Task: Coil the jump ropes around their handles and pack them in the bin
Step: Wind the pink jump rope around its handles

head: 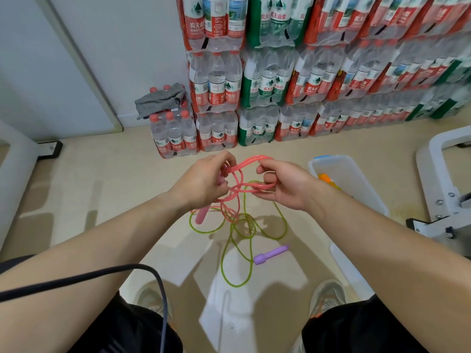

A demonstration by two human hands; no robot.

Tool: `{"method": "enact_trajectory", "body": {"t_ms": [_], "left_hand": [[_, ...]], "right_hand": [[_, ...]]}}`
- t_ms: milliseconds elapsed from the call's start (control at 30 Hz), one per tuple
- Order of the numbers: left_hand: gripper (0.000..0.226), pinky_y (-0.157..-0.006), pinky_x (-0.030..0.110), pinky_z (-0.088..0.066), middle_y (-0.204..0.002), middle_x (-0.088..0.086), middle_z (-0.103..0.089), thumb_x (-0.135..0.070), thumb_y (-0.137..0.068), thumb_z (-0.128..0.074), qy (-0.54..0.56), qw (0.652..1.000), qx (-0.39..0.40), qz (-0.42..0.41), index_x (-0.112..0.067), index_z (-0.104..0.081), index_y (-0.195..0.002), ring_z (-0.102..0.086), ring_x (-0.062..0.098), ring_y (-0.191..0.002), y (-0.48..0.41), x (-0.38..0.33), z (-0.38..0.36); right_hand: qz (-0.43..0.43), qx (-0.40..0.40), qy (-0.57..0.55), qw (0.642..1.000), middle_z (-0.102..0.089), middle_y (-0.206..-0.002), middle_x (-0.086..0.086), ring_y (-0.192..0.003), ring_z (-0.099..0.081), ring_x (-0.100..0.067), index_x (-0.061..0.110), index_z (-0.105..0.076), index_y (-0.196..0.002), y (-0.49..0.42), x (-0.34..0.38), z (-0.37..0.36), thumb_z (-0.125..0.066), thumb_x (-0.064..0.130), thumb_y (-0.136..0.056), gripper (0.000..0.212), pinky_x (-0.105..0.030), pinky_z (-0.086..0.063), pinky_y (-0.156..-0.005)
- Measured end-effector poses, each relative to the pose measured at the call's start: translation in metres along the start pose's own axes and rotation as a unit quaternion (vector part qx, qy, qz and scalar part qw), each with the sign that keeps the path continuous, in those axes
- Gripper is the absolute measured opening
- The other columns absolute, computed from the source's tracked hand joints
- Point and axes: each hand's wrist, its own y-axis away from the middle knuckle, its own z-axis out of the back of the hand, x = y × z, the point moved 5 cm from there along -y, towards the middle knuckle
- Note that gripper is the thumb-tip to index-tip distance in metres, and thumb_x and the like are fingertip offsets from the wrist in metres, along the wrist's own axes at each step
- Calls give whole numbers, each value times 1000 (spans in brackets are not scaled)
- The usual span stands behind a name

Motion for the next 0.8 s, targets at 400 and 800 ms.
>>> {"method": "enact_trajectory", "body": {"t_ms": [400, 800], "left_hand": [[39, -72, 32, -44, -101, 0, -59, -7, -81, -65, -51, 998, 26, 8, -23, -52, -114, -53, 19, -87, 3, 16, 4], [40, -73, 30, -45, -102, -2, -58, -6, -81, -67, -53, 998, 15, 8, -23, -54, -115, -54, 19, -90, 4, 15, 4]], "right_hand": [[353, -164, 619, 682, -48, -87, 7, -92, -54, -24, 15, -64, -108, 3, 43, 24, -54, -2, -89, 28, -31, -35, -75], [118, -162, 148, 968, -71, -82, -8, -89, -72, -27, 13, -55, -100, -9, 17, 43, -50, 9, -101, 6, -44, -57, -82]]}}
